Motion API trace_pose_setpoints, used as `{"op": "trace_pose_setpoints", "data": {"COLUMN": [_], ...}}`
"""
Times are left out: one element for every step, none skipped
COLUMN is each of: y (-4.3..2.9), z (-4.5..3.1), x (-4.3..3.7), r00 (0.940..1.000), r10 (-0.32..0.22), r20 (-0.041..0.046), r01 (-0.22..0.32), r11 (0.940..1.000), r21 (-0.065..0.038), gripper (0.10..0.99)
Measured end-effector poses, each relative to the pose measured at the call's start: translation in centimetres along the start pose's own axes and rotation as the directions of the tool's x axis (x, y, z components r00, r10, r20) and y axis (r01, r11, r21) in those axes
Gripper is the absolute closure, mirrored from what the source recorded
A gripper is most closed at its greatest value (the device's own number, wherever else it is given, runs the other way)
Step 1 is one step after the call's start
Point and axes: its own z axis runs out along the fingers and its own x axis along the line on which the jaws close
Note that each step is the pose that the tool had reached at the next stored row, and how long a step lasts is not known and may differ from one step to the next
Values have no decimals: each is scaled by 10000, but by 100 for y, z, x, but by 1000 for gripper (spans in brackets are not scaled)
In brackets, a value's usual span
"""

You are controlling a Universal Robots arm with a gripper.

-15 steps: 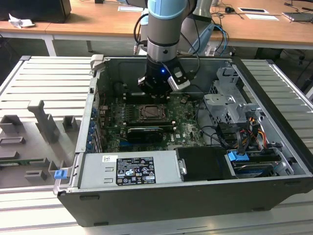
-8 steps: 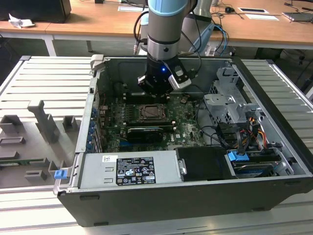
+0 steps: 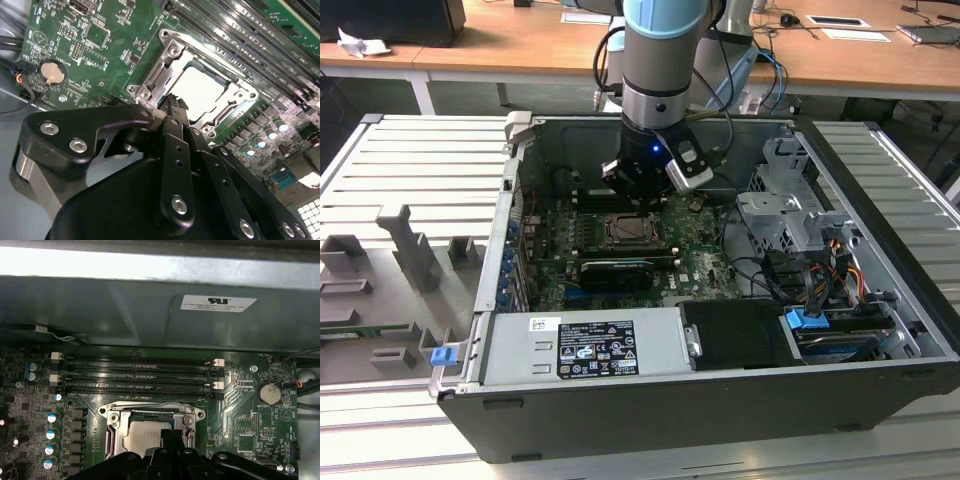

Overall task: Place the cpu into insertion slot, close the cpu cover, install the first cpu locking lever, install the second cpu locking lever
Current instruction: 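Install the second cpu locking lever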

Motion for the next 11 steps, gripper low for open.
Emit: {"op": "trace_pose_setpoints", "data": {"y": [-4,-8,-11,-8,-6,-4,-3,-3,-14,-47,-66], "z": [-1,-2,-15,-39,-73,-94,-111,-133,-137,-141,-143], "x": [0,0,1,0,-1,-1,-2,-2,-3,-1,0], "r00": [10000,10000,10000,10000,10000,10000,10000,10000,10000,10000,10000], "r10": [0,0,1,0,0,0,0,-1,-3,0,-1], "r20": [0,0,-1,-1,0,0,-1,-1,1,-1,-1], "r01": [0,0,-1,0,0,0,0,1,3,0,1], "r11": [10000,10000,10000,10000,10000,10000,10000,10000,10000,10000,10000], "r21": [0,0,2,1,1,1,1,1,-2,0,1], "gripper": [980,980,980,980,980,980,980,980,980,980,980]}}
